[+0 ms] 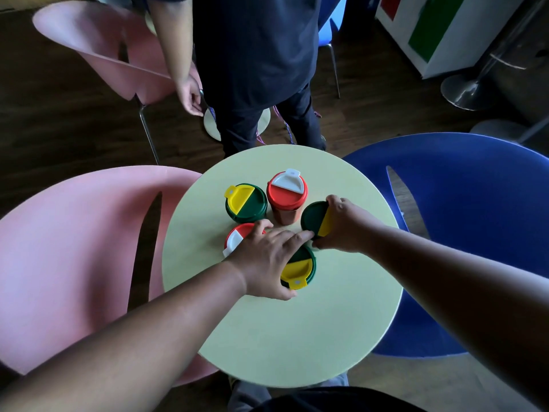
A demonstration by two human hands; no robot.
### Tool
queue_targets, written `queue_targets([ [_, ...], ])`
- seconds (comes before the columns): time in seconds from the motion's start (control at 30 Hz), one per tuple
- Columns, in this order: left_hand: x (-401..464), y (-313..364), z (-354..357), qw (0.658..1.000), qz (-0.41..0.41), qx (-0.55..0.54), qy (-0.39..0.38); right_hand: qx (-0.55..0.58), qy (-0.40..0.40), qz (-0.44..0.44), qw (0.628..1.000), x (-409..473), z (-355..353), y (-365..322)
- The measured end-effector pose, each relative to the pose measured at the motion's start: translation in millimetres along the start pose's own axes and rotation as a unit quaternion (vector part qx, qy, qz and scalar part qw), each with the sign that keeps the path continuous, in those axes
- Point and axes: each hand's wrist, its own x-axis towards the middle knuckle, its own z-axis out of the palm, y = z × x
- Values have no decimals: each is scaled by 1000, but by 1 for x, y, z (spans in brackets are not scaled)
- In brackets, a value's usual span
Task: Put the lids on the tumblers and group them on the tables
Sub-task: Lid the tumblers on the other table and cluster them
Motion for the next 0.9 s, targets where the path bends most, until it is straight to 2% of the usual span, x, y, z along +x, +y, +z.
queue_targets([
  [0.3,4,-10,-5,998,22,-44,-42,-17,-45,-100,994,7,-9,4],
  [0.9,6,-10,-10,997,-7,-70,-45,-2,-42,-122,992,10,-13,10],
])
